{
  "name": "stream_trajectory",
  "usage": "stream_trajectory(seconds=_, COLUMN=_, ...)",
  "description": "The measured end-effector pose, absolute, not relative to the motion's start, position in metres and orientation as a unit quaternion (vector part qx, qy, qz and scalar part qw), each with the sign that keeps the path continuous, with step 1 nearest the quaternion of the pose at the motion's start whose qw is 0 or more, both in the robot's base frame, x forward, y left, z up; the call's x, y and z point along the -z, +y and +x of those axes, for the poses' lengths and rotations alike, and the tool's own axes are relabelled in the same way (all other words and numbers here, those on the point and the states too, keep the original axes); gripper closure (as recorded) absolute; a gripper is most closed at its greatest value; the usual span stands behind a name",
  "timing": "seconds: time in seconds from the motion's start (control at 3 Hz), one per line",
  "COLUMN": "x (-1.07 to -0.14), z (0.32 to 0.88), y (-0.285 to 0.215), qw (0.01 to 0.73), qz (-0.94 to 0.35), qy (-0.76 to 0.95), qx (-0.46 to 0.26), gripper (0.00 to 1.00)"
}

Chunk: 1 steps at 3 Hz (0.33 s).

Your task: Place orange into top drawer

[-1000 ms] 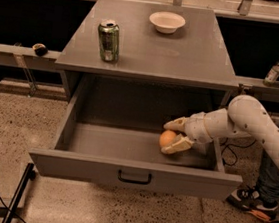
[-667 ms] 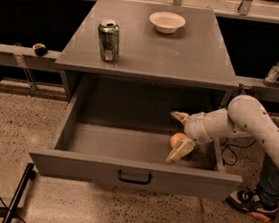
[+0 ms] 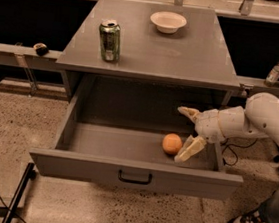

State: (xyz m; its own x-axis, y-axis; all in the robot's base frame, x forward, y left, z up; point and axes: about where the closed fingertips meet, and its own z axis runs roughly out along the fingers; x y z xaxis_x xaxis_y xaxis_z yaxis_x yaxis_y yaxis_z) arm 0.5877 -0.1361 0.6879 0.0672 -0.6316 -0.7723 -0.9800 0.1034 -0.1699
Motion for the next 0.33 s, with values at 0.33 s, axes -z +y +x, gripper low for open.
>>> stream_trajectory(seconds=0.33, x=-0.724, z=0.5718, y=-0.1636, qw=0.4, qz=-0.613, qy=0.641, qx=-0.231, gripper=0.0)
